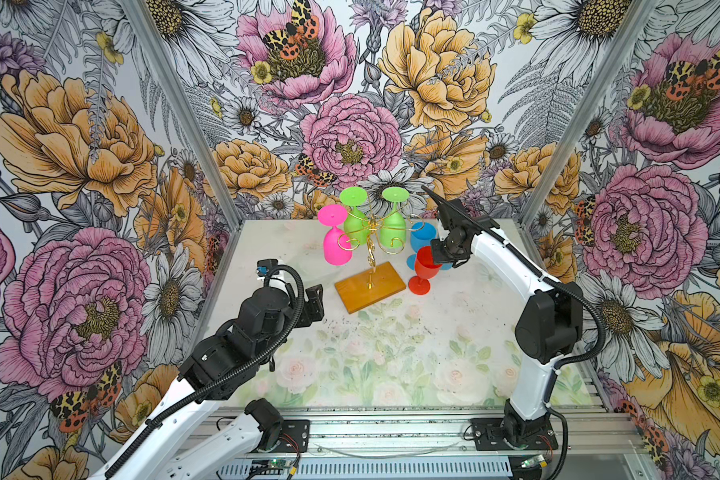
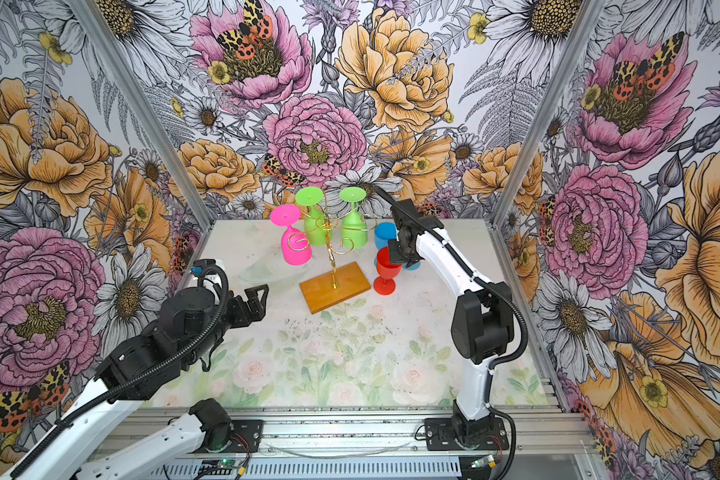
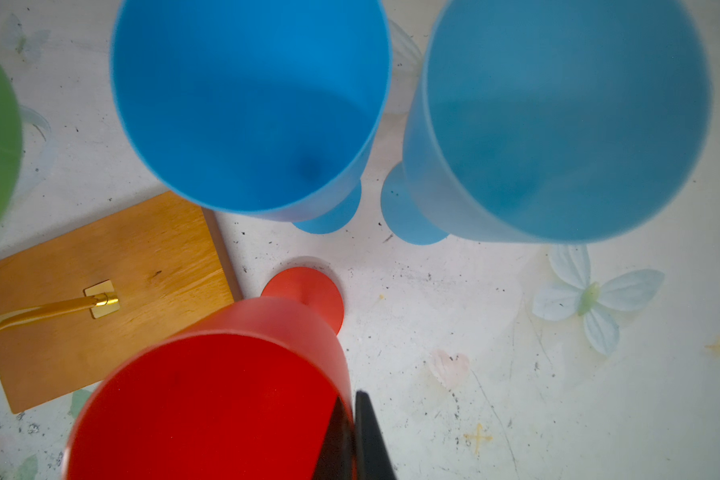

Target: Take the wine glass off the wine glass rack

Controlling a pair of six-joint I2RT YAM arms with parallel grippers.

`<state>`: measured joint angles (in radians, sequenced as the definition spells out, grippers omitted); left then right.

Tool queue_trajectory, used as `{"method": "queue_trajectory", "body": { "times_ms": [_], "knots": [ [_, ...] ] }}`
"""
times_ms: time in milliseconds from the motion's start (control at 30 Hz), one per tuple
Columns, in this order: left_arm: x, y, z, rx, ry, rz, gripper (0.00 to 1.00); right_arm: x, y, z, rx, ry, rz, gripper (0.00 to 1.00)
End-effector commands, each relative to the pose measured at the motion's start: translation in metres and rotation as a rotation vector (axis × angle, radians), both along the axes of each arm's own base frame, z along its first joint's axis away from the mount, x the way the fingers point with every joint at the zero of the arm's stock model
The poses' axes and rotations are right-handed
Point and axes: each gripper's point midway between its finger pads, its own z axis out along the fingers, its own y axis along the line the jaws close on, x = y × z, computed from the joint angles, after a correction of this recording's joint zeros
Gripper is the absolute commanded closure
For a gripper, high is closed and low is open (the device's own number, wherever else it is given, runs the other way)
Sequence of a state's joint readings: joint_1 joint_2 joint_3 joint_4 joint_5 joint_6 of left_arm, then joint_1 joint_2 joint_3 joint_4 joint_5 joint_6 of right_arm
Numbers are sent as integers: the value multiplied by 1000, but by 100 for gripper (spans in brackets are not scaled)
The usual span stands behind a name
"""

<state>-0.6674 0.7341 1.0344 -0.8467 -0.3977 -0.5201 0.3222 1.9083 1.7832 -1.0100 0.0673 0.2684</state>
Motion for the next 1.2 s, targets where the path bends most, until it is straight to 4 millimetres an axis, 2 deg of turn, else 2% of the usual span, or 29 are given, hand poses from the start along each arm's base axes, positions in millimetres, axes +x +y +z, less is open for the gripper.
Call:
{"method": "queue_trajectory", "body": {
  "times_ms": [0, 167, 433, 633, 867, 1167],
  "knots": [
    [1, -5, 8, -15, 8, -58, 4, 9, 4, 2, -1, -17, -3, 100],
    [8, 3, 8, -42, 26, -32, 3, 11, 8, 0, 8, -10, -3, 100],
    [15, -1, 5, -117, 69, -72, 2, 17, 13, 1, 23, -16, 2, 99],
    [16, -1, 7, -129, 67, -72, 1, 19, 15, -2, 29, -10, 3, 95],
    [18, 2, 10, -148, 63, -55, 1, 20, 15, 2, 36, -19, 4, 78],
    [31, -3, 19, -177, 71, -80, 1, 21, 12, 36, 55, -95, 9, 58]
  ]
}}
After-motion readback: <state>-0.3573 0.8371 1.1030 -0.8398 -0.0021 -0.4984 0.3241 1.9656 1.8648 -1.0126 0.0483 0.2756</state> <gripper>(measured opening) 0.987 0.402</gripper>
